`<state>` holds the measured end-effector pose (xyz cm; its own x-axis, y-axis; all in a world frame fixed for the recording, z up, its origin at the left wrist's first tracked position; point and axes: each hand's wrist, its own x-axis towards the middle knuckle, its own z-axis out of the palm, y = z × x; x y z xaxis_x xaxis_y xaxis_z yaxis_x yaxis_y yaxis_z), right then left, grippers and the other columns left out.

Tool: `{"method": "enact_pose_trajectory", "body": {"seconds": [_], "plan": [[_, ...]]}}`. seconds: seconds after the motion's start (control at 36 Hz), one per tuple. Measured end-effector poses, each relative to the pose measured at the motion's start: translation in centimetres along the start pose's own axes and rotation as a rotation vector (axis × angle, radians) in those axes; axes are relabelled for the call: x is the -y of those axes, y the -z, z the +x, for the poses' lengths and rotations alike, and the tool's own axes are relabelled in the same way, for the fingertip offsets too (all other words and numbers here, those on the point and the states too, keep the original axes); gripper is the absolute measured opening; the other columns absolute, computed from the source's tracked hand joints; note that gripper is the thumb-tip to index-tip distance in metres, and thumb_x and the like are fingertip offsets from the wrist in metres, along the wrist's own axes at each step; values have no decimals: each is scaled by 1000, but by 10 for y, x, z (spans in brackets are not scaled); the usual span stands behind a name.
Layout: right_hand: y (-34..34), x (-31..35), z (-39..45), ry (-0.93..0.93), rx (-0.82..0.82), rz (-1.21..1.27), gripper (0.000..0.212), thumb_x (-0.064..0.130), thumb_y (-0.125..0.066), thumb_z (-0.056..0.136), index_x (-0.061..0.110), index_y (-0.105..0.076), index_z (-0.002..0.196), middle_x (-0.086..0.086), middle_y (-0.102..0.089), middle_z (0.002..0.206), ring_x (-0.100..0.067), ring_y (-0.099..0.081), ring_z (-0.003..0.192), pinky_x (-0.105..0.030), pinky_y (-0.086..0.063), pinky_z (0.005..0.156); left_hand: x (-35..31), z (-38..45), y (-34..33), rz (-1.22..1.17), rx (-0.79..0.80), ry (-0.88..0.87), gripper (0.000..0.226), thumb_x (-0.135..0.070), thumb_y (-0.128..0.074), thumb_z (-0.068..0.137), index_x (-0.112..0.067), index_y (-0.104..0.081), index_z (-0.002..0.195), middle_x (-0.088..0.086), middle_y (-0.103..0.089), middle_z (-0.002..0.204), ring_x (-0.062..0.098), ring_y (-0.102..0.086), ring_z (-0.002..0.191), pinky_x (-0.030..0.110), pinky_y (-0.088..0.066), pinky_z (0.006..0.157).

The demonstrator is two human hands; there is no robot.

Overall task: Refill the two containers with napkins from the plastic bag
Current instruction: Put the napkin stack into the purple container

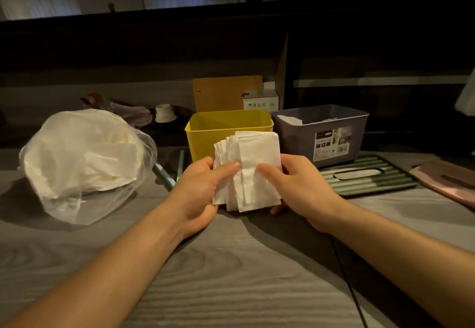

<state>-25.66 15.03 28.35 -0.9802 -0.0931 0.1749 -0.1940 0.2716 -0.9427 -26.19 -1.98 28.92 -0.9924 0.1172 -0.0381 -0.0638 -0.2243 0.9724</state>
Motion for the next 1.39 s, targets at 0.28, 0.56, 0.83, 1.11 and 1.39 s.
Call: {"method": "enact_pose_trajectory", "body": {"seconds": [0.28, 0.56, 0.83, 1.11, 1.39], "plan": [[7, -2, 2, 43, -149, -102, 8, 29, -72, 90, 22, -69, 89, -1, -72, 86, -18, -69, 85, -41, -60, 78, -3, -5, 6, 50, 0, -25, 27, -10, -64, 94, -20, -67, 119, 3, -77, 109, 21, -74, 102, 44, -56, 91], [12, -4, 4, -28, -113, 100, 16, 11, -73, 88, 19, -67, 100, -4, -75, 95, -21, -71, 94, -47, -59, 90, -1, -5, 7, 108, 39, -40, 42, 8, -57, 92, -19, -64, 124, 6, -76, 114, 25, -73, 105, 44, -59, 87], [13, -4, 3, -47, -20, 265, 26, 4, -64, 93, 17, -69, 116, 0, -77, 106, -18, -72, 101, -46, -56, 97, 3, -3, 7, 118, 28, -89, 42, 6, -63, 91, -17, -61, 126, 10, -75, 113, 29, -72, 106, 49, -58, 90], [14, -1, 3, -92, 23, 230, 25, 8, -55, 97, 19, -70, 115, -1, -76, 106, -24, -71, 102, -51, -54, 99, 1, -1, 11, 150, 45, -33, 59, 9, -67, 85, -27, -58, 131, 12, -70, 120, 31, -71, 105, 50, -61, 85], [11, 1, 4, -94, 46, 188, 20, 10, -57, 98, 21, -71, 107, -2, -76, 102, -23, -71, 99, -38, -56, 87, -3, -4, 21, 549, -26, -87, 36, -11, -65, 91, -33, -62, 119, 2, -72, 111, 22, -72, 97, 49, -60, 88]]}}
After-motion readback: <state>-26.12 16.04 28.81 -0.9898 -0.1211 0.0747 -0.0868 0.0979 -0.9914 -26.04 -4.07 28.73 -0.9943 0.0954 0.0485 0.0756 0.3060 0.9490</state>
